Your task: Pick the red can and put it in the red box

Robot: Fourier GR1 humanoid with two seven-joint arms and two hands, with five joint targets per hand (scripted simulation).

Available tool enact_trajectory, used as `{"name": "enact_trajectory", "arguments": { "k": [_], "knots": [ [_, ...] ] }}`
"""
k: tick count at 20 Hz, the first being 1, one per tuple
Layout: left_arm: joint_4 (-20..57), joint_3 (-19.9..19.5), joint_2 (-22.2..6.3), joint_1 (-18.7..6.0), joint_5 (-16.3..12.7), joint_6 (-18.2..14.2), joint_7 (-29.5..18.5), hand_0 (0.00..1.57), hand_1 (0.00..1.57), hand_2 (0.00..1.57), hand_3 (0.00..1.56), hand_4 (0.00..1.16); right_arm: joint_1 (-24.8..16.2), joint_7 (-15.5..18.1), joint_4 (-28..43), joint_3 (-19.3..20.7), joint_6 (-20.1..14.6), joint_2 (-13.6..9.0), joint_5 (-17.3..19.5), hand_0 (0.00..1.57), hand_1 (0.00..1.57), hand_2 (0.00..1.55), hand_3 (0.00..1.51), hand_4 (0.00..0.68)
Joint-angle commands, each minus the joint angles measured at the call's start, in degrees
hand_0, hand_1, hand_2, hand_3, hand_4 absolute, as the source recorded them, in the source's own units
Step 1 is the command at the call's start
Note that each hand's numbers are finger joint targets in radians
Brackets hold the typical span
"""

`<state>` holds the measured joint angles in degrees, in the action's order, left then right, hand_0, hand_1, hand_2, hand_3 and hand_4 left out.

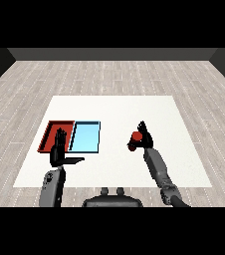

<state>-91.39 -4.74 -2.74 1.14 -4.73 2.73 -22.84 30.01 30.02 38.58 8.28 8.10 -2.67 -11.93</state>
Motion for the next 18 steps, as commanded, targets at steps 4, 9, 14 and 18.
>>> {"name": "enact_trajectory", "arguments": {
  "k": [4, 9, 14, 18],
  "knots": [
    [1.62, -0.03, -0.47, -3.51, 1.53, -1.46, 1.13, 0.0, 0.0, 0.0, 0.0, 0.0, -3.1, 1.02, 1.62, -1.96, -0.76, 1.6, 1.15, 0.0, 0.0, 0.0, 0.0, 0.0],
    [-5.39, 1.21, 0.25, 1.24, -0.13, -0.73, 4.14, 0.0, 0.0, 0.0, 0.0, 0.0, 1.69, 1.67, -5.54, 0.62, -1.53, 0.25, 0.49, 0.0, 0.0, 0.35, 0.12, 0.0],
    [-2.63, 0.17, 0.3, -0.06, -0.04, -1.35, 3.42, 0.0, 0.0, 0.0, 0.0, 0.0, 1.55, 0.77, -3.34, -1.01, -6.93, 1.35, 2.84, 1.48, 1.48, 1.47, 1.44, 0.662],
    [-5.74, 2.92, 2.04, 4.82, 2.73, -2.41, 0.88, 0.0, 0.0, 0.0, 0.0, 0.0, -0.63, -2.51, 2.65, -3.07, -9.54, 1.05, 4.33, 1.49, 1.49, 1.46, 1.44, 0.667]
  ]
}}
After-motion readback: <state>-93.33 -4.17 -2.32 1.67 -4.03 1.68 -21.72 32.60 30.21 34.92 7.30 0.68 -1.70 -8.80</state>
